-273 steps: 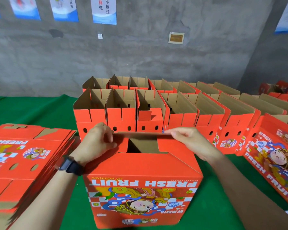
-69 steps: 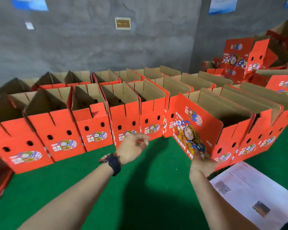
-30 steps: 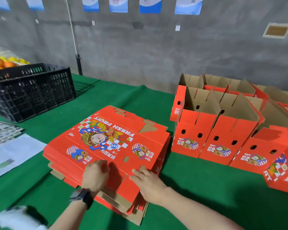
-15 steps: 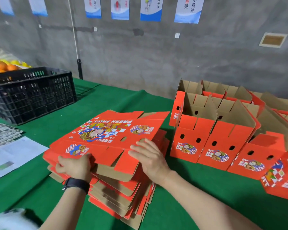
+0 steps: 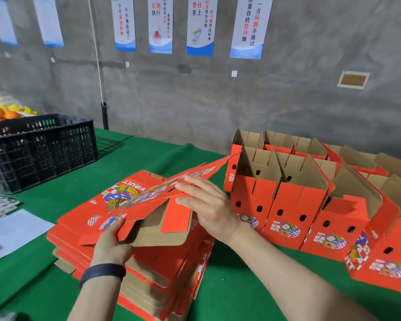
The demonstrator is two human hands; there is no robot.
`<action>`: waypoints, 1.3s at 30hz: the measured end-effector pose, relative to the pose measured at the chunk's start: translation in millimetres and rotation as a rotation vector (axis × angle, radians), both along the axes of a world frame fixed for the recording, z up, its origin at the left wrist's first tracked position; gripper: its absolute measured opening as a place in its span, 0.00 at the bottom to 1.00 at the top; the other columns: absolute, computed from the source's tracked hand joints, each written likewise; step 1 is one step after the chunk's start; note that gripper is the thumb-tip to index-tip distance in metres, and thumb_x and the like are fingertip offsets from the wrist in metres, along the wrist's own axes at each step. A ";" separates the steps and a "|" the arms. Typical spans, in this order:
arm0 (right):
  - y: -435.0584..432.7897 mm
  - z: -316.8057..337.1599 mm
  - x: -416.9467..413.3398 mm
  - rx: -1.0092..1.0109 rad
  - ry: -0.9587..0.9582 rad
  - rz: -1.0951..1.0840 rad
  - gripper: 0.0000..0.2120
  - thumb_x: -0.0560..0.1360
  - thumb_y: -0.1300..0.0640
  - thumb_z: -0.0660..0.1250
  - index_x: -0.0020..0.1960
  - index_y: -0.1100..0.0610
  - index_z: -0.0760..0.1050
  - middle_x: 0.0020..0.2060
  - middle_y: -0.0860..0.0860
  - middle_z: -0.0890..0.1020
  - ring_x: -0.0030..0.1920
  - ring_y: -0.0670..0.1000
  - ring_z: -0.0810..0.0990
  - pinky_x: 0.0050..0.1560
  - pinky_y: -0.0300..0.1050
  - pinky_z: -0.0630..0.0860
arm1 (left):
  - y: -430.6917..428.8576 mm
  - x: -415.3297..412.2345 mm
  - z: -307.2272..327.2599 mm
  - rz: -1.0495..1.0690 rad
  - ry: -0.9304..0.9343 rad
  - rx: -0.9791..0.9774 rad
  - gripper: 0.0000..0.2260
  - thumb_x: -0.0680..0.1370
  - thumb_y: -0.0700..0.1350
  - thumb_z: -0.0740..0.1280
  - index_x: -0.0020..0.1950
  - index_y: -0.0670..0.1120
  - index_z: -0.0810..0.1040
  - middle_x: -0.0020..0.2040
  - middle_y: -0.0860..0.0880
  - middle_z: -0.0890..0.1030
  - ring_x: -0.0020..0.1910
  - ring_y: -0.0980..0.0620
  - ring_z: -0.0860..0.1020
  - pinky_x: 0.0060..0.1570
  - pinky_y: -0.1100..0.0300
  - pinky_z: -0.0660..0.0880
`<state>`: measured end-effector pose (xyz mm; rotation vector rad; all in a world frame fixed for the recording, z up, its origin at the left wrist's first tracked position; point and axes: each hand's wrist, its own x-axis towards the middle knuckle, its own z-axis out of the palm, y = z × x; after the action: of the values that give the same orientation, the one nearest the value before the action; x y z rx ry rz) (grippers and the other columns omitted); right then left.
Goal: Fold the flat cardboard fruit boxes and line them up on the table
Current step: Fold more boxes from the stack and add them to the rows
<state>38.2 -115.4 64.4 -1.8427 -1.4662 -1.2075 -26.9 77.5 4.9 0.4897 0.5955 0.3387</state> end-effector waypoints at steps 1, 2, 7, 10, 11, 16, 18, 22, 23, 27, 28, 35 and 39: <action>-5.2 4.6 -1.0 0.053 -0.023 -0.002 0.21 0.82 0.65 0.52 0.45 0.63 0.84 0.54 0.60 0.83 0.58 0.64 0.79 0.55 0.61 0.77 | 6.5 1.8 -10.4 -0.042 -0.047 -0.023 0.28 0.72 0.29 0.66 0.71 0.40 0.69 0.67 0.42 0.73 0.66 0.46 0.72 0.65 0.61 0.68; -11.2 8.9 -0.7 0.110 -0.032 -0.005 0.19 0.81 0.66 0.54 0.48 0.62 0.84 0.57 0.60 0.81 0.60 0.64 0.78 0.58 0.62 0.75 | 5.1 6.5 -11.3 -0.038 -0.143 -0.310 0.27 0.72 0.31 0.67 0.70 0.42 0.71 0.63 0.44 0.78 0.61 0.48 0.76 0.66 0.58 0.68; -53.0 13.0 -3.6 0.478 0.667 -0.111 0.38 0.74 0.49 0.70 0.77 0.54 0.54 0.77 0.53 0.54 0.77 0.48 0.52 0.76 0.44 0.54 | -41.9 11.0 2.7 -0.112 -0.316 -0.281 0.19 0.62 0.39 0.73 0.51 0.42 0.78 0.40 0.44 0.85 0.39 0.51 0.84 0.65 0.51 0.69; -87.7 6.6 -9.8 0.661 1.038 0.060 0.36 0.78 0.54 0.64 0.79 0.52 0.46 0.77 0.44 0.53 0.72 0.33 0.57 0.70 0.34 0.59 | -66.6 13.2 0.6 -0.147 -0.286 -0.272 0.18 0.67 0.40 0.71 0.55 0.42 0.76 0.43 0.43 0.84 0.47 0.53 0.81 0.61 0.51 0.73; -100.5 8.7 -9.5 0.808 1.135 0.096 0.32 0.81 0.59 0.60 0.78 0.51 0.47 0.77 0.46 0.54 0.72 0.36 0.61 0.68 0.36 0.63 | -74.5 13.9 -2.2 -0.164 -0.292 -0.251 0.12 0.74 0.42 0.67 0.56 0.43 0.76 0.43 0.44 0.84 0.46 0.53 0.82 0.54 0.50 0.77; -177.0 37.0 -8.6 1.061 1.665 0.223 0.21 0.81 0.46 0.58 0.70 0.53 0.65 0.58 0.59 0.80 0.49 0.54 0.81 0.47 0.50 0.77 | -117.9 10.9 -24.4 -0.319 -0.293 -0.250 0.11 0.77 0.44 0.63 0.51 0.40 0.81 0.44 0.42 0.85 0.40 0.47 0.84 0.35 0.43 0.80; -207.1 37.0 -11.1 0.945 1.713 0.012 0.09 0.78 0.57 0.65 0.56 0.60 0.76 0.49 0.60 0.82 0.44 0.56 0.81 0.45 0.52 0.77 | -137.2 7.3 -31.9 -0.400 -0.240 -0.227 0.11 0.79 0.44 0.61 0.55 0.41 0.79 0.45 0.42 0.85 0.41 0.47 0.84 0.42 0.43 0.79; -265.5 30.2 -19.9 1.059 1.631 -0.127 0.07 0.77 0.69 0.62 0.47 0.59 0.74 0.40 0.57 0.80 0.36 0.54 0.78 0.41 0.50 0.74 | -180.2 7.1 -45.8 -0.568 -0.134 -0.041 0.09 0.78 0.39 0.61 0.49 0.40 0.81 0.40 0.44 0.85 0.34 0.50 0.83 0.33 0.56 0.81; -279.3 29.0 -22.4 1.110 1.581 -0.116 0.07 0.77 0.69 0.62 0.48 0.59 0.75 0.38 0.56 0.81 0.35 0.53 0.79 0.40 0.49 0.75 | -189.8 6.9 -46.7 -0.581 -0.085 0.009 0.08 0.78 0.38 0.60 0.46 0.40 0.80 0.35 0.46 0.84 0.31 0.50 0.82 0.30 0.58 0.80; -334.7 22.7 -34.1 1.202 1.371 -0.148 0.11 0.76 0.68 0.63 0.57 0.62 0.76 0.43 0.56 0.81 0.42 0.56 0.78 0.50 0.52 0.74 | -207.5 14.5 -55.4 -0.467 0.073 0.270 0.06 0.78 0.39 0.61 0.53 0.41 0.75 0.40 0.45 0.79 0.38 0.48 0.75 0.40 0.54 0.71; -348.5 20.1 -37.9 1.189 1.335 -0.165 0.10 0.76 0.69 0.63 0.56 0.62 0.77 0.43 0.56 0.82 0.42 0.56 0.79 0.50 0.51 0.74 | -210.4 18.7 -55.6 -0.412 0.076 0.382 0.11 0.78 0.39 0.62 0.60 0.39 0.73 0.48 0.43 0.78 0.45 0.46 0.76 0.45 0.53 0.72; -417.6 -7.7 -60.5 1.082 1.309 -0.262 0.10 0.73 0.68 0.66 0.48 0.55 0.80 0.40 0.47 0.86 0.40 0.42 0.84 0.41 0.37 0.74 | -236.0 55.2 0.2 -0.186 -0.045 0.960 0.32 0.74 0.48 0.72 0.74 0.42 0.63 0.72 0.42 0.67 0.68 0.42 0.69 0.67 0.42 0.66; -441.1 -21.2 -64.6 1.084 1.342 -0.288 0.11 0.71 0.67 0.67 0.50 0.58 0.81 0.44 0.51 0.86 0.48 0.49 0.83 0.54 0.44 0.72 | -242.8 74.2 27.3 -0.267 -0.184 0.995 0.15 0.73 0.45 0.73 0.56 0.40 0.77 0.53 0.41 0.82 0.48 0.43 0.81 0.50 0.50 0.77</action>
<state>-26.4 -556.5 43.1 -1.4146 0.2094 -0.3790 47.2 -165.2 32.2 1.4609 0.1367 0.4067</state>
